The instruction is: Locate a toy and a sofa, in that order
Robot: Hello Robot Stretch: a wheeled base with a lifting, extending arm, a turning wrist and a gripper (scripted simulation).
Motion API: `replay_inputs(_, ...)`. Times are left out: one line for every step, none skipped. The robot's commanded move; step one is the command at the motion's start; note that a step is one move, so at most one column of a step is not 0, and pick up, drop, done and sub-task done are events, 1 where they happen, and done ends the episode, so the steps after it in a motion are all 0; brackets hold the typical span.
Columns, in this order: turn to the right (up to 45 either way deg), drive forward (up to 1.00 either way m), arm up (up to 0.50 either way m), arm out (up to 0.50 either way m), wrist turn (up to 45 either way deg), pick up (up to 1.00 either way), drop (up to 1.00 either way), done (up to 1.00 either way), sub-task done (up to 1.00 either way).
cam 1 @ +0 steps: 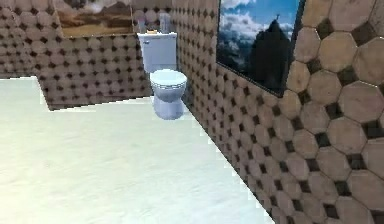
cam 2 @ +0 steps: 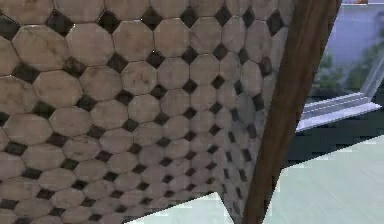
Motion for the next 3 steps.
replay_inputs(0.0,0.05,0.00,0.00,0.0,0.00,0.00,0.00,0.00)
replay_inputs(-33.0,0.00,0.00,0.00,0.0,0.00,0.00,0.00,0.00)
replay_inputs(0.0,0.70,0.00,0.00,0.0,0.00,0.00,0.00,0.00)
